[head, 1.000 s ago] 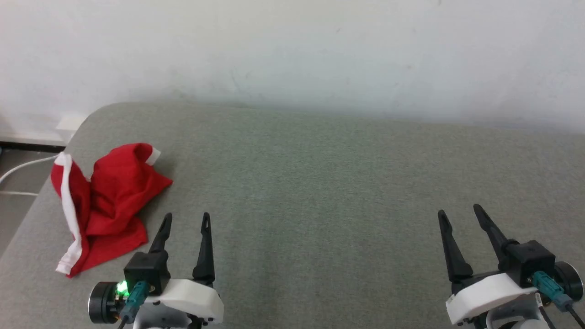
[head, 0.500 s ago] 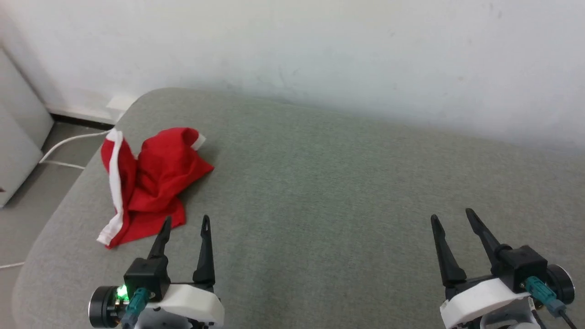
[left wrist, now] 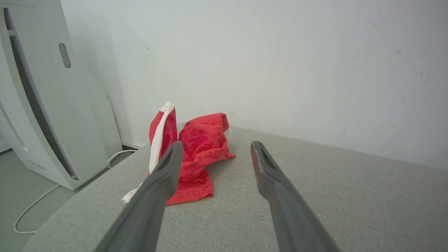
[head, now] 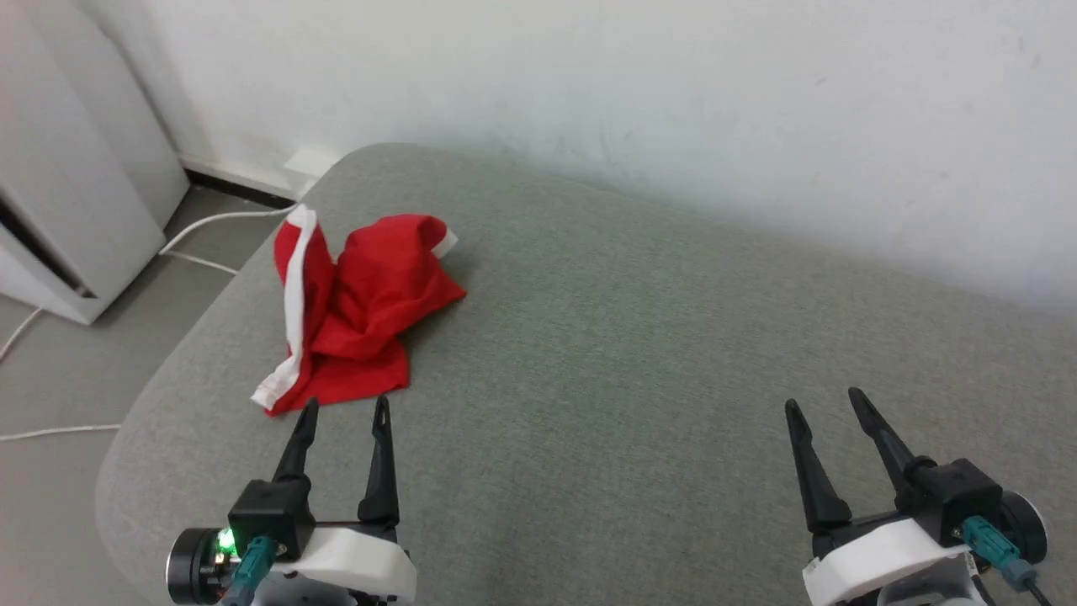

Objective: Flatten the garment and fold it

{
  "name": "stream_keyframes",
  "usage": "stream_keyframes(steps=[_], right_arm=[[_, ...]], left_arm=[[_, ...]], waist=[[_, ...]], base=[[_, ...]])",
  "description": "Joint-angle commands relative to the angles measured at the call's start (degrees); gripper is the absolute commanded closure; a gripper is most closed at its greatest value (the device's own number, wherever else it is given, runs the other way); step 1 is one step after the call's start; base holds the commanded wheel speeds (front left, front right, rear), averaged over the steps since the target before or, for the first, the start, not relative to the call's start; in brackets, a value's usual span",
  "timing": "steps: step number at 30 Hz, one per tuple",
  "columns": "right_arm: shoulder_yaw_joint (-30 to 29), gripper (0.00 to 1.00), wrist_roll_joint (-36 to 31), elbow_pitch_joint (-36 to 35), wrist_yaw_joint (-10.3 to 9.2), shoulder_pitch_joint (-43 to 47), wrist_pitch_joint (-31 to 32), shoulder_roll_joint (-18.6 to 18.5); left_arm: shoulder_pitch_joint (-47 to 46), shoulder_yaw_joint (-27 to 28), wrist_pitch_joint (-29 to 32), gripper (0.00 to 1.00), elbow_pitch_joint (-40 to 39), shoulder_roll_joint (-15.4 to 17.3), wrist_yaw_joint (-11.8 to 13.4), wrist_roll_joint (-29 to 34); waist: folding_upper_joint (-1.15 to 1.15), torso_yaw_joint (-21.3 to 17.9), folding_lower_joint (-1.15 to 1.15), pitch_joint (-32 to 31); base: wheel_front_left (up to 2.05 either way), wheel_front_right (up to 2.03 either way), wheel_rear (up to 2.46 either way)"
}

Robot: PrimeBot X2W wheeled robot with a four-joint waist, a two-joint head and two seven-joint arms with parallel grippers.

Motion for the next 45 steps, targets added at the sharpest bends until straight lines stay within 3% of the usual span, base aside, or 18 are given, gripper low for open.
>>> stream_keyframes(steps=[1,28,45], right_arm=[[0.22,0.0,0.56,0.21,-0.09,0.75,-0.59,0.18],[0.99,0.0,1.49,1.75,-0.12,1.91,-3.82,0.24],[1.09,0.0,-0.42,1.24,-0.12,1.76,-3.83,0.24]], left_arm=[[0.91,-0.16,-0.56,0.0,-0.16,-0.1,0.41,-0.47],[2.11,-1.63,-3.8,0.0,-0.51,-0.13,1.31,-1.84],[0.96,-1.36,-3.81,0.0,0.05,-0.13,1.14,-3.36]], waist=[[-0.01,1.81,0.0,-0.17],[-0.01,11.42,0.0,-0.43],[-0.01,9.37,0.0,1.91]], base=[[0.0,0.0,0.0],[0.0,0.0,0.0],[0.0,0.0,0.0]])
